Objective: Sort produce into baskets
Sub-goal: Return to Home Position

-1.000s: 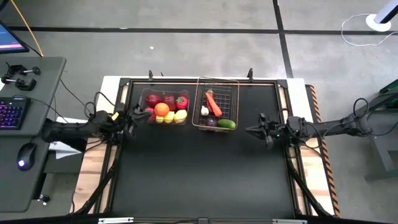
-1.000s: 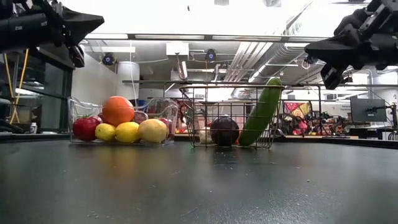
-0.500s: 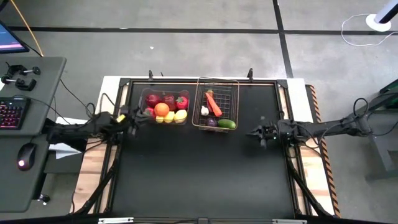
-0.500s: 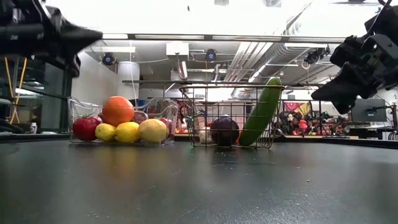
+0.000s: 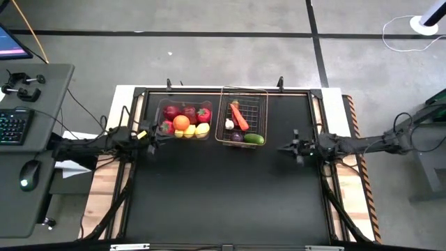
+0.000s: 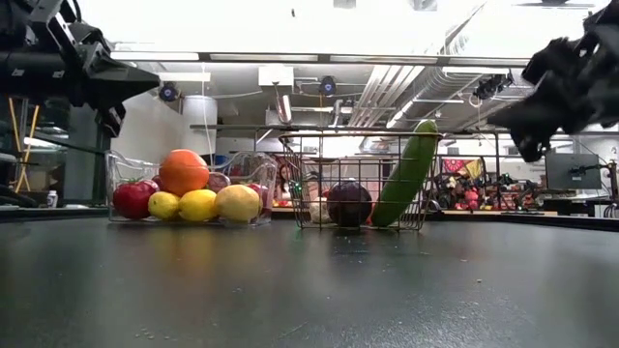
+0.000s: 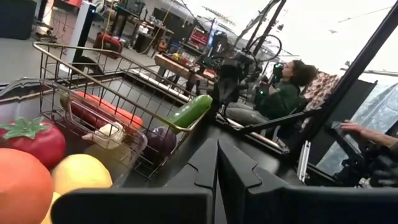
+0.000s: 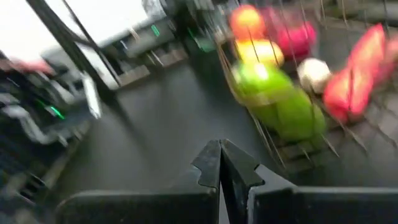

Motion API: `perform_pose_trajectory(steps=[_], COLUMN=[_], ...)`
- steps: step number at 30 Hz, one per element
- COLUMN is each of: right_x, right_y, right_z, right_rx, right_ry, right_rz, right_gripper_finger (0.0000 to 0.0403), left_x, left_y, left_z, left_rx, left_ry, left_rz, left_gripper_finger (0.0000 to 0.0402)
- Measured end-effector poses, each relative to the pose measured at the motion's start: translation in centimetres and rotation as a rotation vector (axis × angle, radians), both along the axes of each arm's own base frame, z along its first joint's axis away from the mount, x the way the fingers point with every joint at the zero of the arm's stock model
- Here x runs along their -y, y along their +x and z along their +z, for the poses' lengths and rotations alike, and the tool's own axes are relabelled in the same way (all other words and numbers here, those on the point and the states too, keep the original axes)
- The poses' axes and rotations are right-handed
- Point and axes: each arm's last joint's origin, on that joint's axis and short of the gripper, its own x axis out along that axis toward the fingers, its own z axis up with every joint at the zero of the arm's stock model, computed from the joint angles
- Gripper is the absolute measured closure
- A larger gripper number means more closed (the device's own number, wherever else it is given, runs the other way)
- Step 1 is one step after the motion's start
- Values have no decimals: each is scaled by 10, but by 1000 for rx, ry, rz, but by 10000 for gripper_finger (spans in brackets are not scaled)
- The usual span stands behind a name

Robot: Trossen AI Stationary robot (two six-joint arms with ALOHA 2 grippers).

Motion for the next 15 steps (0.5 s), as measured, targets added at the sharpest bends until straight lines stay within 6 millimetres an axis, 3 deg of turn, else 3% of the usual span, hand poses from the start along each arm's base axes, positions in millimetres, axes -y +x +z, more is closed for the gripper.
perform_pose_trajectory(steps=[6,15], right_x=[1,2], right_y=[-13,-13], right_z=[24,27], right_rx=[274,314], right_ry=[19,22], right_rz=[-4,-13], right_gripper_finger=[402,402], left_x=[0,0], left_y=[0,0], left_z=[0,0], left_rx=[1,-1], left_ry=[0,0], left_rz=[-1,-3], left_gripper_finger=[401,401])
